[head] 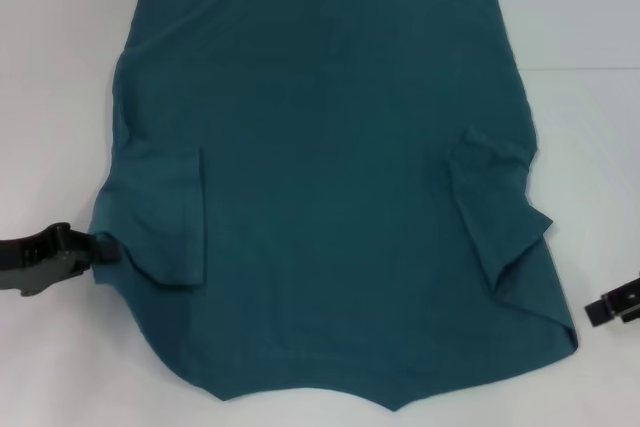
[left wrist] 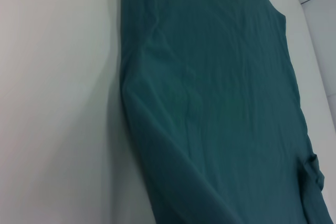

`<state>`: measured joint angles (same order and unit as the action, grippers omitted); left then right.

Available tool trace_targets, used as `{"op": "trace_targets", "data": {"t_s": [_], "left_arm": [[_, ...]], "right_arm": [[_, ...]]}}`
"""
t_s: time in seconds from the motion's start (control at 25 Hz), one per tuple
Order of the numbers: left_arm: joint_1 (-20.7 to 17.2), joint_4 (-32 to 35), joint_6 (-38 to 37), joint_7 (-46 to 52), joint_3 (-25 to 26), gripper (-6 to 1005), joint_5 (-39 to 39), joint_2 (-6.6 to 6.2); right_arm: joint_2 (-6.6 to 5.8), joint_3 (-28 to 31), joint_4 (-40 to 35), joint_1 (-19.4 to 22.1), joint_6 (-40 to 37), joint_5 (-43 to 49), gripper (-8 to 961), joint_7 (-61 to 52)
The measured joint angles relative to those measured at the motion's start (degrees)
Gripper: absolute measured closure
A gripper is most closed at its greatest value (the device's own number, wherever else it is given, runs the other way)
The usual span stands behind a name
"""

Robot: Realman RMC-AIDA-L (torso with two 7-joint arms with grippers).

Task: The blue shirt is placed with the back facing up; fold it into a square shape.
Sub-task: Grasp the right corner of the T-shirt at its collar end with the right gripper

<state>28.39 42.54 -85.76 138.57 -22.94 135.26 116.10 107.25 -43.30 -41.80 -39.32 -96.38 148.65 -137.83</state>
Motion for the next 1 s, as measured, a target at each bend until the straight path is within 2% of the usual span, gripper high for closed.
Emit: {"op": "trace_targets", "data": {"t_s": [0.24, 0.4, 1.0], "left_arm": [[0.0, -0.5, 0.1, 0.0, 0.0, 982, 0.0, -0.05], [-0.1, -0.5, 0.1, 0.0, 0.0, 983, 0.0, -0.04], [-0.4, -0.4, 0.4, 0.0, 0.1, 983, 0.1, 0.00]], "right_arm": [[2.07, -0.2, 0.1, -1.2, 1.4, 1.8, 300, -0.3], [2.72, -0.2, 0.1, -1.2, 1.8, 2.5, 300, -0.3], [4.02, -0.2, 0.2, -1.3, 4.2, 2.7, 301, -0.6]]}}
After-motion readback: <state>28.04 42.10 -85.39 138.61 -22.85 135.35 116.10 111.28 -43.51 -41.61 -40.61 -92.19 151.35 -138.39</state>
